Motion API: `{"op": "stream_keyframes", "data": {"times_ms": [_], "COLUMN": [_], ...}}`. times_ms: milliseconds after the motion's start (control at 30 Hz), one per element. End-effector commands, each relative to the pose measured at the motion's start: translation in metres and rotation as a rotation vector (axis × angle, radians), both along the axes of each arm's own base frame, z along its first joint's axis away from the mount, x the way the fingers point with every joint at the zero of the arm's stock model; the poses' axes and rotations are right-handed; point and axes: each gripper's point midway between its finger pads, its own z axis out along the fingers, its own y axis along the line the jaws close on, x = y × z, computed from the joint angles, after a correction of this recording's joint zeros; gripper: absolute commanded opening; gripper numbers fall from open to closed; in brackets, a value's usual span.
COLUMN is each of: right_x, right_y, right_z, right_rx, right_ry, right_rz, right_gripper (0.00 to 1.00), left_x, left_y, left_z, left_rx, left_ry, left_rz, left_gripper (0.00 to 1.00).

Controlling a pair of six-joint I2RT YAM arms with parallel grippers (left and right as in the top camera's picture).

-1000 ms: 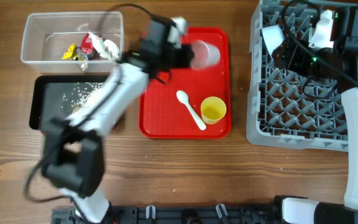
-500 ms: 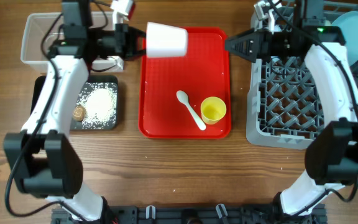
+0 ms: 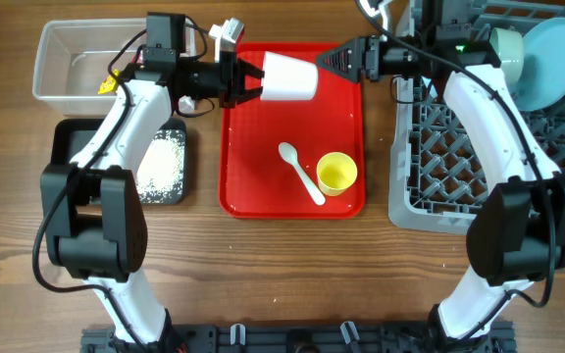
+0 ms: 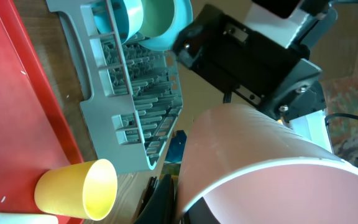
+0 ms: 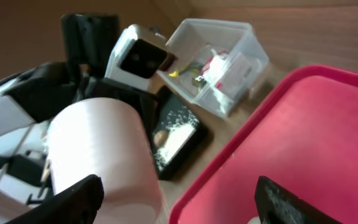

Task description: Sort waste into correct bins and load items into the dishwasher rack

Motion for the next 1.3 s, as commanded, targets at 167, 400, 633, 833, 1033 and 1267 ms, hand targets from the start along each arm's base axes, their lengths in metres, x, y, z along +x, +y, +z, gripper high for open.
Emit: {"op": "stream_keyframes", "data": {"times_ms": [167, 400, 633, 833, 1033, 1267], "right_x": [-0.025, -0.014, -0.018, -0.029, -0.030, -0.024], "right_y": [0.015, 0.050, 0.066, 0.086, 0.087, 0.082], "right_z": [0.011, -0.009, -0.003, -0.005, -0.005, 0.005], "right_rx": [0.155, 0.204, 0.223, 0.214, 0.214, 0.237], "right_ry": [0.037, 0.146, 0.162, 0.168, 0.171, 0.135], "right_rz": [0.157, 0.063, 0.069, 0.102, 0.105, 0.095], "right_gripper": [0.74, 0.71, 0.60, 0.58, 0.48, 0.40], "left_x": [0.010, 0.013, 0.014, 0.015, 0.015, 0.017], "left_y": [0.017, 0.016, 0.016, 0.016, 0.016, 0.020], "left_z": [0.000, 0.005, 0.006, 0.008, 0.008, 0.008], "left_rx": [-0.002, -0.014, -0.015, -0.017, -0.017, -0.017], "left_ry": [-0.028, -0.058, -0.066, -0.087, -0.087, -0.088], "left_rz": [0.037, 0.035, 0.035, 0.035, 0.035, 0.045], "left_gripper": [0.04, 0.04, 0.04, 0.04, 0.16, 0.99]}}
